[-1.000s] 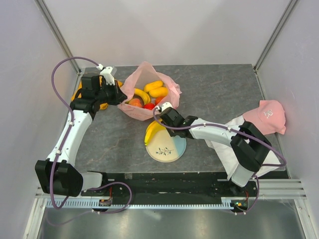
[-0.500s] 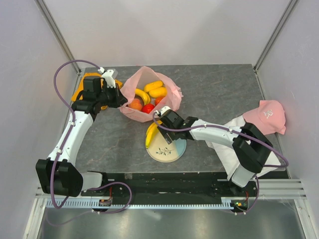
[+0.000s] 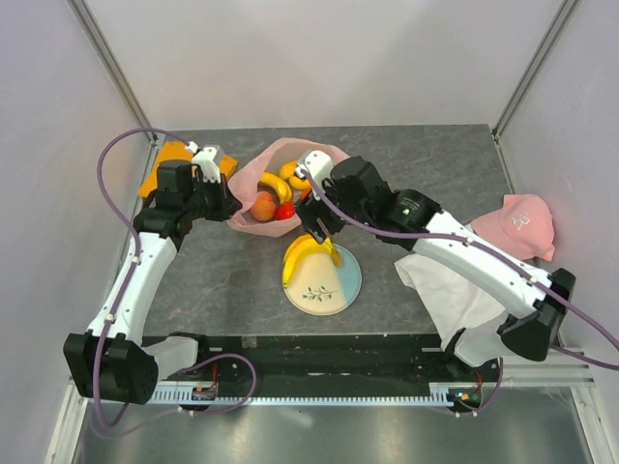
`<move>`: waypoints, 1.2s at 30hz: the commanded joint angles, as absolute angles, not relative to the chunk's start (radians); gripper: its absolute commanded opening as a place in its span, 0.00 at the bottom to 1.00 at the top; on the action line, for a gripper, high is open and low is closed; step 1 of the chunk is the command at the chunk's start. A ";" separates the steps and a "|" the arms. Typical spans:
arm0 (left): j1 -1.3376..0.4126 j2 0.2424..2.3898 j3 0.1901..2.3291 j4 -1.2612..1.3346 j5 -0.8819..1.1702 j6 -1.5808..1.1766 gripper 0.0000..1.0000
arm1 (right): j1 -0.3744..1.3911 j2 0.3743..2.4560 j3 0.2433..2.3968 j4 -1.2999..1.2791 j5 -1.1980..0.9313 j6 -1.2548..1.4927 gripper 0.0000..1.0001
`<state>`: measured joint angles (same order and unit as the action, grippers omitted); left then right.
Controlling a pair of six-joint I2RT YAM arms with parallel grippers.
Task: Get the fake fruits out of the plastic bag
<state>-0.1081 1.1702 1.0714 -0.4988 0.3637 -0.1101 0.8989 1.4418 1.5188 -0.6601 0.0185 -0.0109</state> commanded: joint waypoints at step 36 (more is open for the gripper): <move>-0.181 1.112 0.988 -0.695 0.374 0.126 0.01 | 0.618 2.219 1.982 -0.710 0.156 -0.040 0.56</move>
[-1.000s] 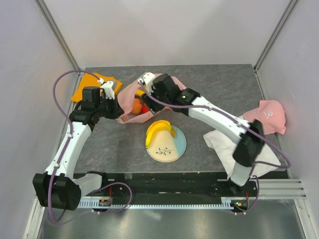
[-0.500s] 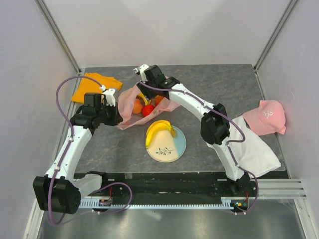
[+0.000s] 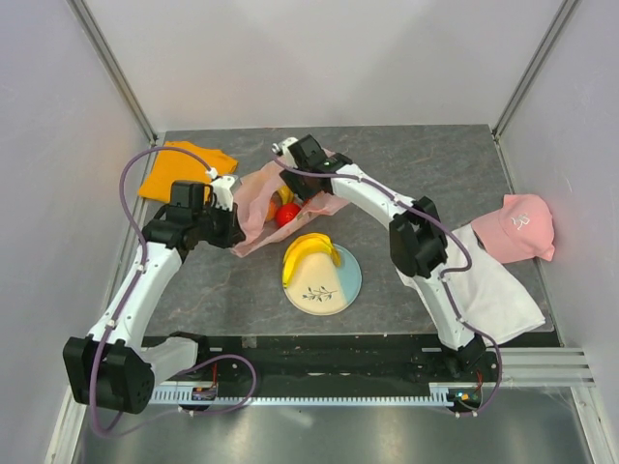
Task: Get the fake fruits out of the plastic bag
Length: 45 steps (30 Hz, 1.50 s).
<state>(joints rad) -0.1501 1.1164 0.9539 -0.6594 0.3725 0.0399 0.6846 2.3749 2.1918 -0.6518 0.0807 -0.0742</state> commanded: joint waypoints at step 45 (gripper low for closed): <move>-0.276 1.413 1.250 -0.635 0.328 0.092 0.02 | 0.604 2.373 2.124 -0.600 0.028 0.061 0.29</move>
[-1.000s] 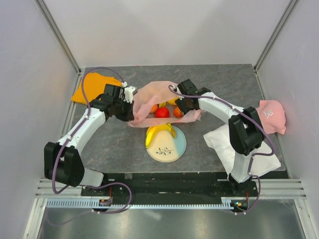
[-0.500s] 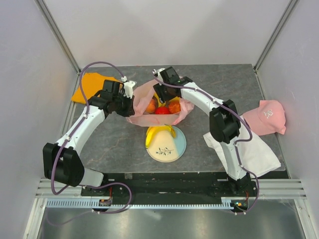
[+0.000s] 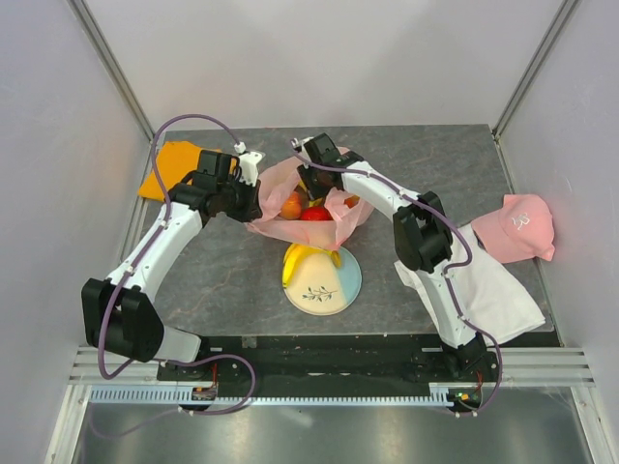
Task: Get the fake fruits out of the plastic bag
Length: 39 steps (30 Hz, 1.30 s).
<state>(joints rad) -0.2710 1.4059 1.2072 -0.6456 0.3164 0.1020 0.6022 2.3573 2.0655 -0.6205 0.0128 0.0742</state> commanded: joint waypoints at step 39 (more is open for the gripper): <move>-0.275 1.486 1.419 -0.491 0.268 -0.003 0.02 | 0.615 1.358 1.597 -1.127 -0.564 -0.485 0.00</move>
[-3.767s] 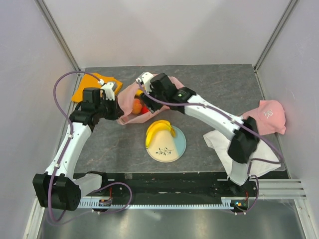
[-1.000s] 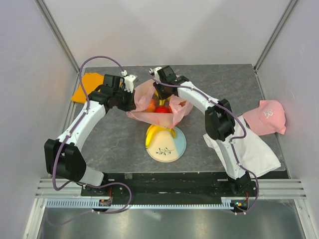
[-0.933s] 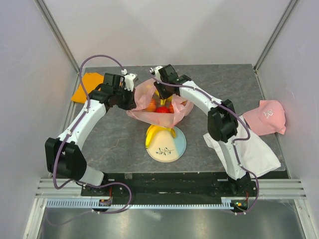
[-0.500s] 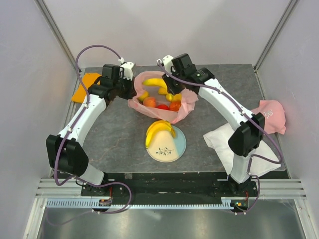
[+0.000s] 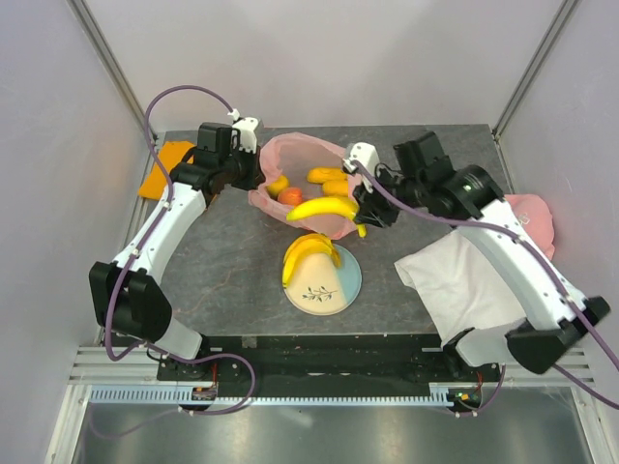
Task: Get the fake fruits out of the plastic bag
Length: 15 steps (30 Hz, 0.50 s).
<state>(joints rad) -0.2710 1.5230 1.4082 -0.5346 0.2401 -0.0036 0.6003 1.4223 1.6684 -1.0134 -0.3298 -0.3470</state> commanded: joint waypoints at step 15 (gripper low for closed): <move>-0.275 1.407 1.355 -0.503 0.302 0.072 0.01 | 0.745 1.506 1.250 -0.853 -0.541 -0.488 0.00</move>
